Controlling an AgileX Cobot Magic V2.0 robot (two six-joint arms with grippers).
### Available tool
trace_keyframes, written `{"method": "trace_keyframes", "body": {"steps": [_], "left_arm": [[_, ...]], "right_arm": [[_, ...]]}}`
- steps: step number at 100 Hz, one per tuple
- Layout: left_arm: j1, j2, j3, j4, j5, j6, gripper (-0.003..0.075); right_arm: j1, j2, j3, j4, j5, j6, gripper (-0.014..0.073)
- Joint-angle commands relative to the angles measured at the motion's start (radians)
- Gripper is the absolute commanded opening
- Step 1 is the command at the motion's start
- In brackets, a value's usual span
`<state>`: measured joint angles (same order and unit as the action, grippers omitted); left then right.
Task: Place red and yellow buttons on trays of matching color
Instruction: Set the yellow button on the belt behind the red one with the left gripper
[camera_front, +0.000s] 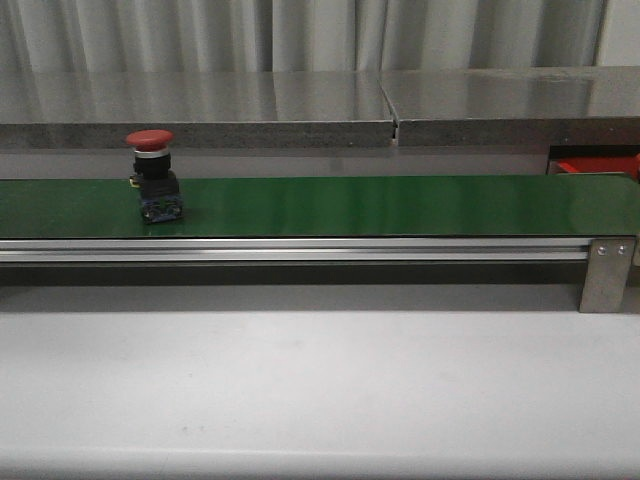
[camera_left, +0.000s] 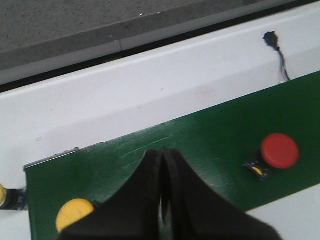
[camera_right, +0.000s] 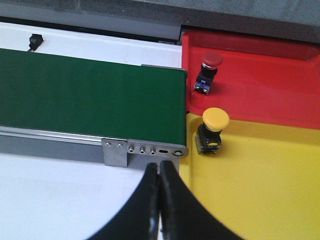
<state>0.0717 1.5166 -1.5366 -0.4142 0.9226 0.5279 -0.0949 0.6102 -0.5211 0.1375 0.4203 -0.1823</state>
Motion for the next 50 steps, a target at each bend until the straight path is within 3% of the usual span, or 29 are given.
{"method": "trace_keyframes", "body": {"steps": [1, 26, 50], "left_arm": [[-0.043, -0.093, 0.012, -0.03, -0.091, -0.059, -0.002], [-0.123, -0.266, 0.172, 0.082, -0.216, -0.238, -0.002], [-0.124, -0.478, 0.405, 0.072, -0.319, -0.275, -0.002]], "right_arm": [[0.0, -0.005, -0.025, 0.007, -0.074, -0.006, -0.0068], [0.0, -0.005, -0.025, 0.014, -0.079, -0.006, -0.0068], [0.0, 0.012, -0.051, 0.033, -0.08, -0.006, -0.0068]]}}
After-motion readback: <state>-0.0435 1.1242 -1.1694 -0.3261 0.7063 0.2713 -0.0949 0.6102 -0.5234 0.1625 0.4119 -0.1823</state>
